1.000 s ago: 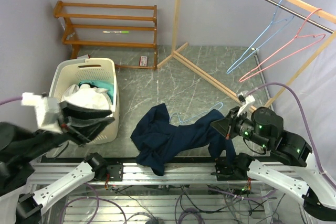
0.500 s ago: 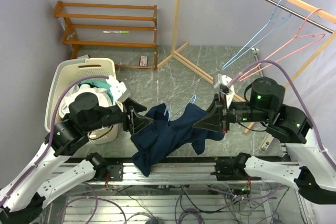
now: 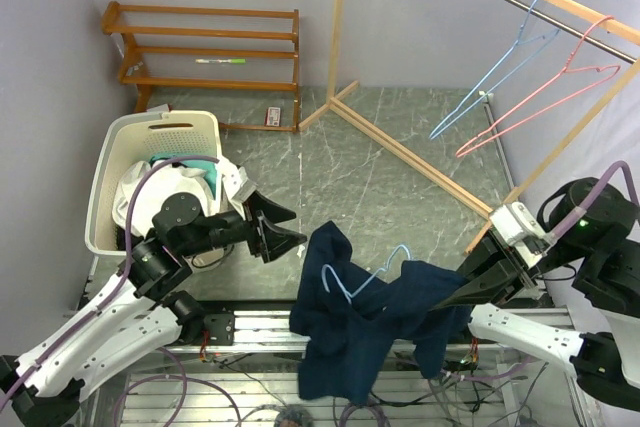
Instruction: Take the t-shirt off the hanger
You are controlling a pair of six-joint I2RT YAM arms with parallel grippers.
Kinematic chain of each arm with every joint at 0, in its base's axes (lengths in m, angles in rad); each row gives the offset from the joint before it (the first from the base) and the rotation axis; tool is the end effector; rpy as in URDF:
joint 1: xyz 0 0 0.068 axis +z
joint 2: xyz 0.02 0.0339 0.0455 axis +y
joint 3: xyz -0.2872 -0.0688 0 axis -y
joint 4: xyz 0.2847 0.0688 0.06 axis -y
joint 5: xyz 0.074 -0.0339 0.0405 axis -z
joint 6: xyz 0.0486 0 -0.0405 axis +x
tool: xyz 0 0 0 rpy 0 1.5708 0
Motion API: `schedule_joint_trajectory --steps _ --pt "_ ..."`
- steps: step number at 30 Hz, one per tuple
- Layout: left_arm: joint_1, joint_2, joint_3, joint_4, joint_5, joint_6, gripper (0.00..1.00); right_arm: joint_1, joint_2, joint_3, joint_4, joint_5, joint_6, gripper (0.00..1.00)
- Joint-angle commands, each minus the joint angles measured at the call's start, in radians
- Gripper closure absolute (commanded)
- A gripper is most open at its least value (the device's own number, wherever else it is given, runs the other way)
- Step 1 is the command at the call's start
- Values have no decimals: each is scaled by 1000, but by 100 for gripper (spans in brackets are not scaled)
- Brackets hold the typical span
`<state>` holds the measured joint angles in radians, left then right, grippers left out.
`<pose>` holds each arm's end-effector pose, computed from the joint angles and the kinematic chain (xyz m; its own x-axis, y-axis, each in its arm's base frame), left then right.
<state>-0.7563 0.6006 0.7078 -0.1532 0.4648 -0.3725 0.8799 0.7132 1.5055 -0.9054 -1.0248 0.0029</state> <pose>0.1138 -0.1373 0.3605 -0.3729 -0.0954 -0.9229 0.8626 0.3309 -0.3828 0.0053 0.0716 0.5350 -0.0746 -0.0879 -0.9933 -0.9411 -0.3233 0.0993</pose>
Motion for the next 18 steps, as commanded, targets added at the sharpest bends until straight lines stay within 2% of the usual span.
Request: schedule_joint_trajectory --steps 1,6,10,15,18 --pt "0 -12 -64 201 59 -94 23 -7 29 29 -20 -63 -44 100" --pt "1 -3 -266 580 166 -318 19 -8 50 58 -52 -52 -66 100" --pt "-3 54 -377 851 196 -459 17 -8 56 69 -53 -9 -63 100" --pt "-43 131 -411 1013 193 -512 15 -8 64 61 -31 23 -55 100" --pt "-91 182 -364 1026 202 -480 15 -8 70 39 -5 31 -47 100"
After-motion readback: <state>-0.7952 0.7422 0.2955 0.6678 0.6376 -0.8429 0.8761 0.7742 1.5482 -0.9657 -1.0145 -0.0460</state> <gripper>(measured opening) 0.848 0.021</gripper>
